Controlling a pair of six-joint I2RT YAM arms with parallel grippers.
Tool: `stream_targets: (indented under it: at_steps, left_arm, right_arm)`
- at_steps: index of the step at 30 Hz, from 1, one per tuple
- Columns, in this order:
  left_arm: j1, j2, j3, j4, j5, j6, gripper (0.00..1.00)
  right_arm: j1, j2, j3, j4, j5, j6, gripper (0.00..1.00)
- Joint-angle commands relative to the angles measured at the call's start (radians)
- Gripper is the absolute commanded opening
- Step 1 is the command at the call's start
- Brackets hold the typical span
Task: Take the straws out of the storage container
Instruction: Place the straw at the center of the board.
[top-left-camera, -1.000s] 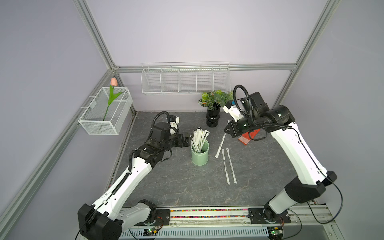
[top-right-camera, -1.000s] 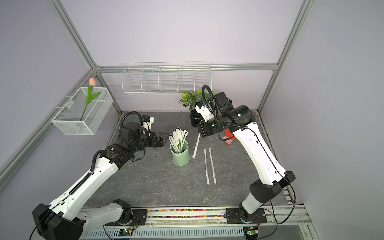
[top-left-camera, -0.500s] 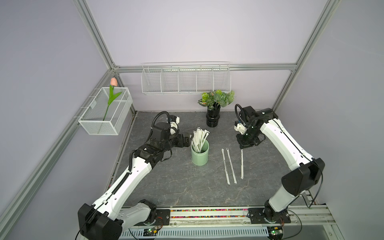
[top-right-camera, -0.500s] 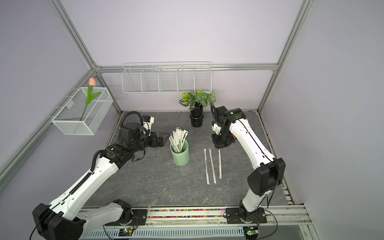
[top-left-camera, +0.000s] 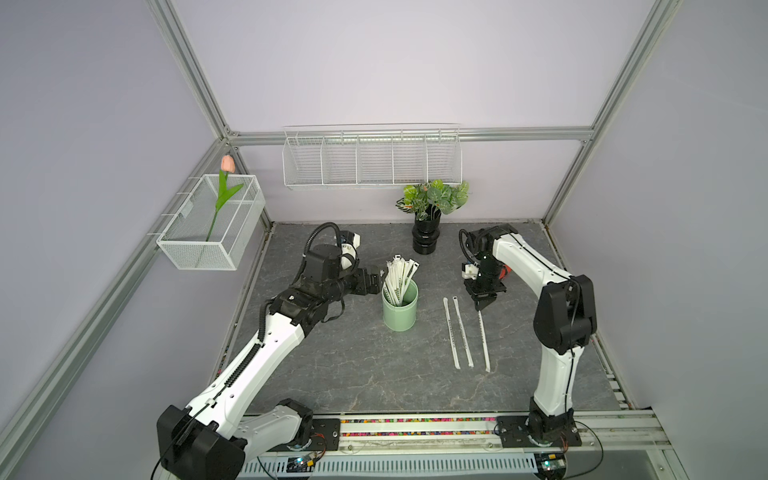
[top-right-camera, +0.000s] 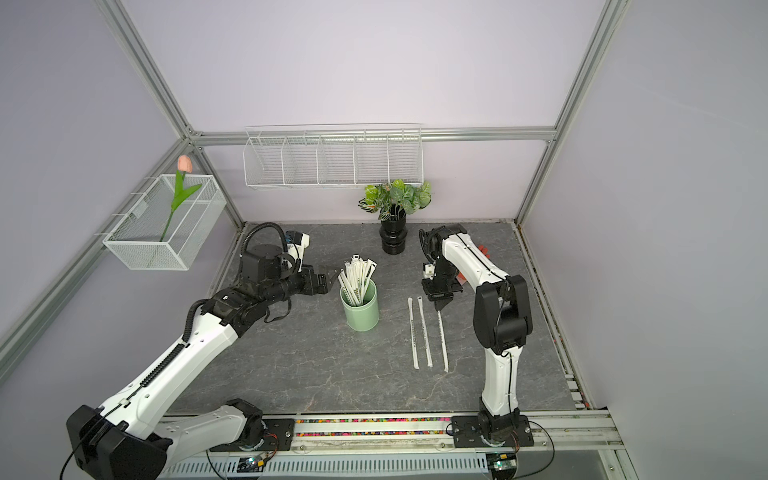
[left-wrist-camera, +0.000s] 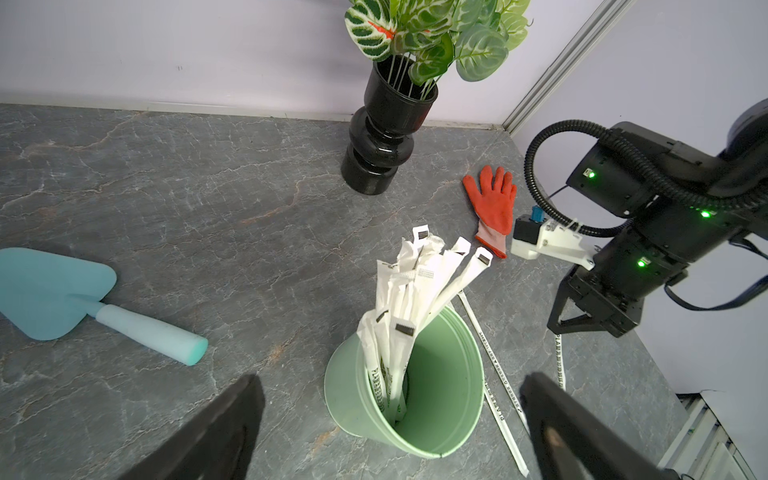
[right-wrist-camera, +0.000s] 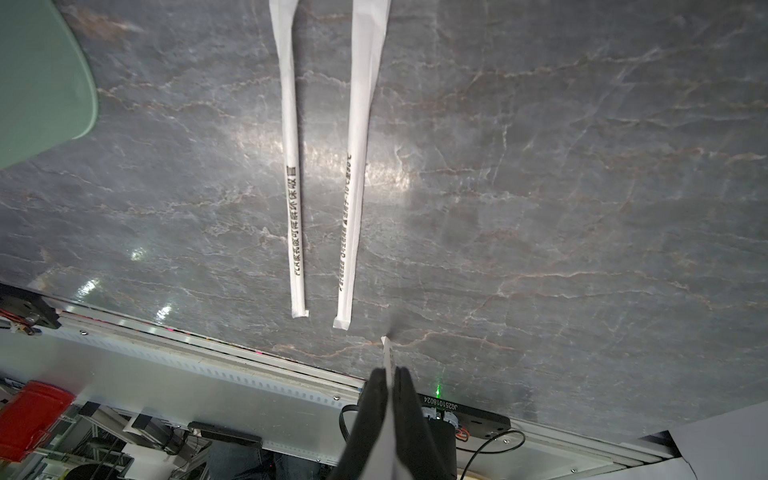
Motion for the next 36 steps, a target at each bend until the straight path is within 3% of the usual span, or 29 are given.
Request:
stream_targets:
  at_steps: [1,17,36]
  left_arm:
    - [-0.004,0.007,0.021,-0.006,0.006,0.012,1.0]
    - [-0.004,0.027,0.021,-0.006,0.01,0.013,1.0]
    - [-0.004,0.036,0.02,-0.005,0.016,0.01,1.0]
  right_arm:
    - [-0.01,0.044,0.043,-0.013,-0.018,-0.034,0.07]
    - [-0.036,0.268,0.188,-0.006,-0.024,-0.037,0.08]
    - [-0.057,0.347,0.2,0.03,-0.036,-0.026,0.11]
